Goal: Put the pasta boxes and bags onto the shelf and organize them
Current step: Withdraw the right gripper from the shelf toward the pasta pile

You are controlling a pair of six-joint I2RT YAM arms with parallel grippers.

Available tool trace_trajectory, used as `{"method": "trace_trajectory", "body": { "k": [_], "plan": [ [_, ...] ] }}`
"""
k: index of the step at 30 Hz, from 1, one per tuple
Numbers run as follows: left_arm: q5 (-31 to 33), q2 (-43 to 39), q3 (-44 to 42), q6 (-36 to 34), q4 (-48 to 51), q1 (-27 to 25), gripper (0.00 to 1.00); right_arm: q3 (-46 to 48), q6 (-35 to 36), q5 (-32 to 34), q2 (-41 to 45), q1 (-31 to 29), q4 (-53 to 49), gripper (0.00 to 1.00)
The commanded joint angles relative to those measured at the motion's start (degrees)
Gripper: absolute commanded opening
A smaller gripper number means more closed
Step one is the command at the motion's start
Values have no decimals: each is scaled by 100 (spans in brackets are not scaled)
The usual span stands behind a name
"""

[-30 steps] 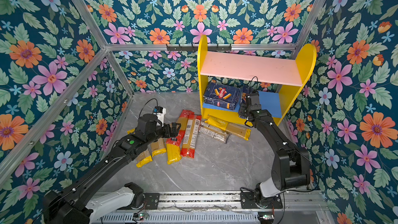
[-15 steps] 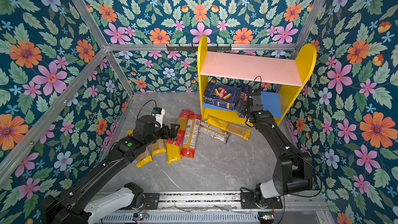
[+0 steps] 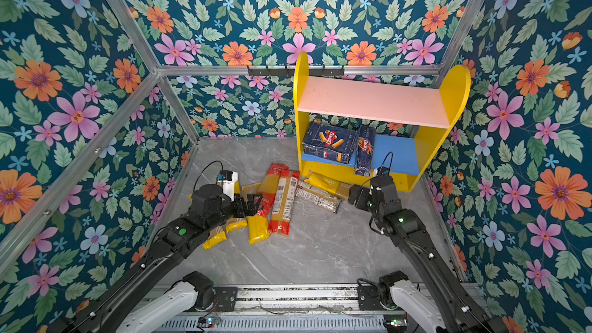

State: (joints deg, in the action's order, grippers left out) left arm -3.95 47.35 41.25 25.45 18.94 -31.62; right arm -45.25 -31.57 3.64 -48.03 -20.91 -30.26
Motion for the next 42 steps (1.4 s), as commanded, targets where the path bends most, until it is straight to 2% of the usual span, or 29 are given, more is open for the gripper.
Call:
{"method": "trace_trajectory", "body": {
  "k": [1, 6, 10, 14, 18, 24, 27, 31, 35, 42],
  "plan": [
    [-65, -182, -208, 230, -34, -2, 100, 285, -644, 540, 413, -793, -550, 95],
    [-365, -591, -666, 542, -180, -11, 100, 704, -1774, 1772, 645, -2688, -788, 95],
    [-345, -988, -926, 640, -31, -20, 100, 861, -2640, 2609, 294, -4125, -634, 95],
    [-273, -1316, -1040, 680, 224, -20, 100, 646, -3237, 3135, -753, -5175, -401, 96],
    [-361, -1438, -1017, 715, 305, -20, 99, 7, -3357, 3322, -2136, -5736, -142, 97],
    [-220, -1609, -900, 698, 452, -20, 100, -1392, -3257, 3372, -3976, -5951, -190, 98],
    [-89, -1577, -891, 660, 425, -20, 100, -1908, -2997, 3429, -4519, -5945, -137, 99],
    [28, -1117, -750, 518, 356, -16, 99, -2051, -2810, 3191, -4653, -5696, 102, 99],
    [139, -187, -546, 314, 185, -11, 96, -1583, -2628, 2581, -4503, -5265, 720, 99],
    [272, 1079, -335, 368, -634, -11, 92, -1161, -2323, 2012, -4482, -4771, 1209, 99]
  ]
}}
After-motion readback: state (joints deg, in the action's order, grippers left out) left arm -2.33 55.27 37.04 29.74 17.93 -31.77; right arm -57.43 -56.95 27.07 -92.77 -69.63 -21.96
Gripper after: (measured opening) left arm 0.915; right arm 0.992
